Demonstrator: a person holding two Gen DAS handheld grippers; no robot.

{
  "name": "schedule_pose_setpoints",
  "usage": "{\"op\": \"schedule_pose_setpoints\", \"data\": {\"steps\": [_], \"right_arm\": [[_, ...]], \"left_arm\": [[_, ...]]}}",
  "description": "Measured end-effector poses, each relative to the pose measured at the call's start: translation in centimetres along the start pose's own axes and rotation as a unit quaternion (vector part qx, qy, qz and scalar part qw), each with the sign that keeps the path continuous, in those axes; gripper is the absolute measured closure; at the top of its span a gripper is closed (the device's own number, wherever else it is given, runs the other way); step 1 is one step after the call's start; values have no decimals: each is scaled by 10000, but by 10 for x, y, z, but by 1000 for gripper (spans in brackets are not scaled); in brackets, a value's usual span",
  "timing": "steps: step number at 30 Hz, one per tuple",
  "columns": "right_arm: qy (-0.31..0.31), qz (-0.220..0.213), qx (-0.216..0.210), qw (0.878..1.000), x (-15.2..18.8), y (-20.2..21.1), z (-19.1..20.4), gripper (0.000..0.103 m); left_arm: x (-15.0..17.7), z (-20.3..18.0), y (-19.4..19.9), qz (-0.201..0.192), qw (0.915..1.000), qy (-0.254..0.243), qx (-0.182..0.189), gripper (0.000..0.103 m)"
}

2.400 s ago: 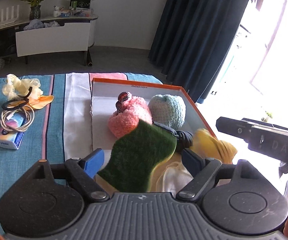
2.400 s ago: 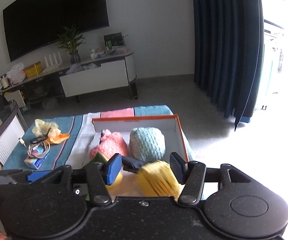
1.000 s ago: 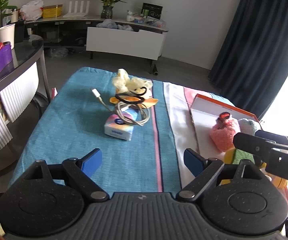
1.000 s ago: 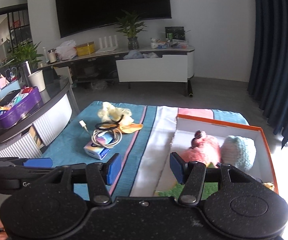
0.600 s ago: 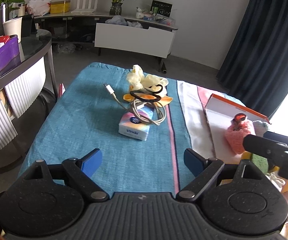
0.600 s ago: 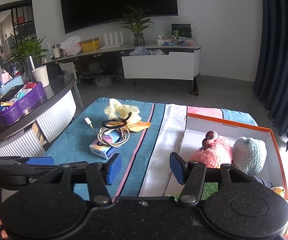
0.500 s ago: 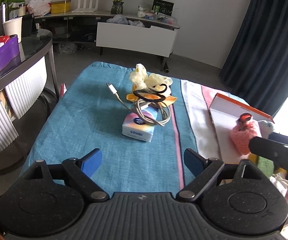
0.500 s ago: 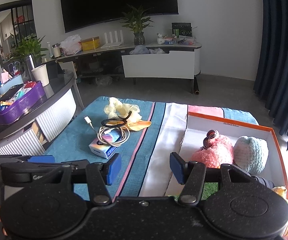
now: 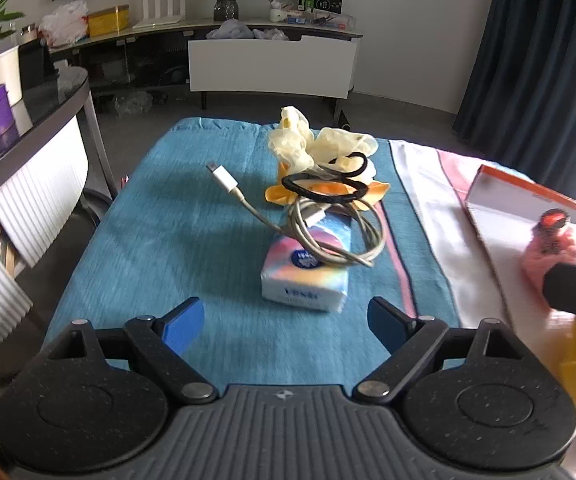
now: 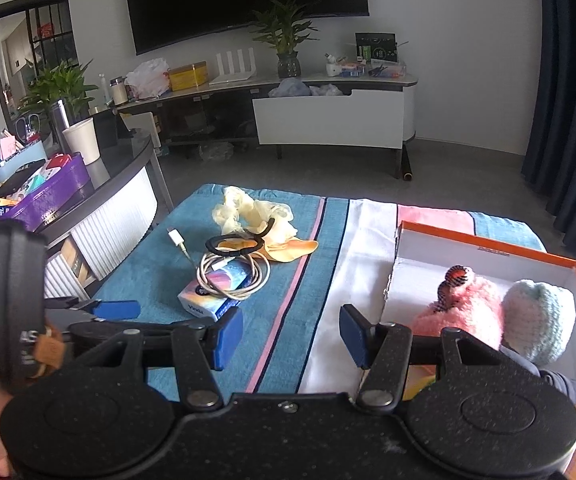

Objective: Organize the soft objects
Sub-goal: 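Withdraw both tools from the box toward the tissue pack and white cable, then grasp the Vinda tissue pack with the left tool while the right tool grasps the white cable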

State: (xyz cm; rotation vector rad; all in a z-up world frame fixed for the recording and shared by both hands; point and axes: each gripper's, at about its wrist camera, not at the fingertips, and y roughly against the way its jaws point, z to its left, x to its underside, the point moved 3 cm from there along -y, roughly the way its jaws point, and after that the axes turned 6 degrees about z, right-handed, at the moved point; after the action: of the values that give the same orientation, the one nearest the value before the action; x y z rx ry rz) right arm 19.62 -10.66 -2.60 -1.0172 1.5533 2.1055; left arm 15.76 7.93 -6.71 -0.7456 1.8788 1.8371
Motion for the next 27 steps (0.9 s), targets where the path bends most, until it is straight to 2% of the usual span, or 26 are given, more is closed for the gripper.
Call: {"op": "schedule_pose_setpoints", "data": {"steps": [10,15,18,22,23,24,25,26,27], "right_arm": [[-39,240,-217,9995,-24,-55,0,37],[-247,548,-580,9965,-34,-95,2,38],[-319,705,-636,9950,-37,-113,4,38],[-667,905,-916,9894,-37,-133,0,43],[-858,979,-1066,9857,-36,-138,-3,46],[-1087,1039,-1226,9810,-36,-142,-6,57],[-1321,1101,-1383,9754,-35,-147,-8,70],[-1426,1082,-1477,9727,-34,-149,-9,75],[-1435,1015,-1540,9723,-34,-148,-8,84]], "left_arm": [[-9,1,-19,-179,9995,-256,45,14],[-12,-1,-28,-248,9985,-464,167,23],[-12,-1,-33,-264,9981,-478,279,28],[-12,-4,-38,-400,9972,-566,277,34],[-12,-5,-38,-440,9969,-575,313,37],[-12,-7,-39,-463,9967,-591,303,38],[-12,-9,-39,-490,9963,-635,314,43],[-12,-10,-39,-518,9959,-671,316,49],[-12,-12,-39,-520,9959,-673,322,49]]}}
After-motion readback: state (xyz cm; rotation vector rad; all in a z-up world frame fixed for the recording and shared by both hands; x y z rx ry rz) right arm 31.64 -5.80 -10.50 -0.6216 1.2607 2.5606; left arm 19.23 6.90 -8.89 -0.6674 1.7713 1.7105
